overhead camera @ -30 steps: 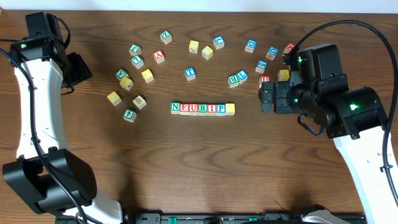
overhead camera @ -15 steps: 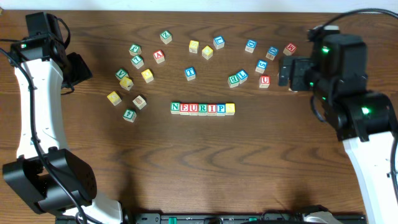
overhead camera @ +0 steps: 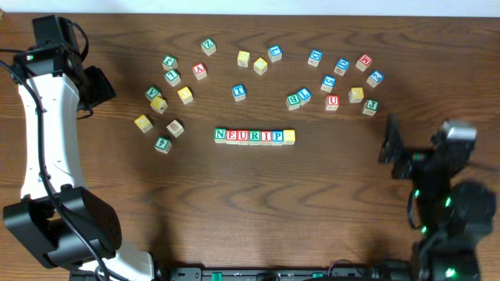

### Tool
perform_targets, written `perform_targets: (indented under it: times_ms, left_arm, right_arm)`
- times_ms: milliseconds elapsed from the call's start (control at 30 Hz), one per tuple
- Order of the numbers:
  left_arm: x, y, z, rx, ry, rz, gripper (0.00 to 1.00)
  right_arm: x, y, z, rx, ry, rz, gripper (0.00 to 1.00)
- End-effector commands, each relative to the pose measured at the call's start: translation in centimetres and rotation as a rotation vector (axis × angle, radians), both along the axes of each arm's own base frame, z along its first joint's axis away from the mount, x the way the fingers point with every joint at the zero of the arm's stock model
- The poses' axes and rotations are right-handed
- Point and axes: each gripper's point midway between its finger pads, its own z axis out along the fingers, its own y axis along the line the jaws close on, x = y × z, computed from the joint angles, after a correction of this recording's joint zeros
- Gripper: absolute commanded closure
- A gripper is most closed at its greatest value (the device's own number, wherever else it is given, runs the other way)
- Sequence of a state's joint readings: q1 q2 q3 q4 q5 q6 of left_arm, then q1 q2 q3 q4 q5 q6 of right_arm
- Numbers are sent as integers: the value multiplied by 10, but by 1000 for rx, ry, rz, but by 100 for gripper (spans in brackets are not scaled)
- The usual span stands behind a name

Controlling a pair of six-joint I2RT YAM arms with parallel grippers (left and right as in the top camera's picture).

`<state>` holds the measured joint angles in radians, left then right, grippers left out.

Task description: Spell out NEURIPS

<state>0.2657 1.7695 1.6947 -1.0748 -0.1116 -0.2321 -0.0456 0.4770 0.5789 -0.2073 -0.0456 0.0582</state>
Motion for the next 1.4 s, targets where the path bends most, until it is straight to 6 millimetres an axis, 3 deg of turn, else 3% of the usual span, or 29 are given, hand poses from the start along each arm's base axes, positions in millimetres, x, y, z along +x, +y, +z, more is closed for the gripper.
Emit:
perform_targets:
  times_ms: [0,200,733,1367]
  left_arm:
    - [0,3,2,12,2,5,28]
    - [0,3,2,12,2,5,28]
    - [0,3,2,12,2,5,28]
    - [0,3,2,12,2,5,28]
  right_arm:
    - [-11,1,-32,-16,-28,8,1]
    - [-24,6,-73,22,-92,32,1]
    - [-21,11,-134,36,-43,52,1]
    - [-21,11,-135,40,-36,50,1]
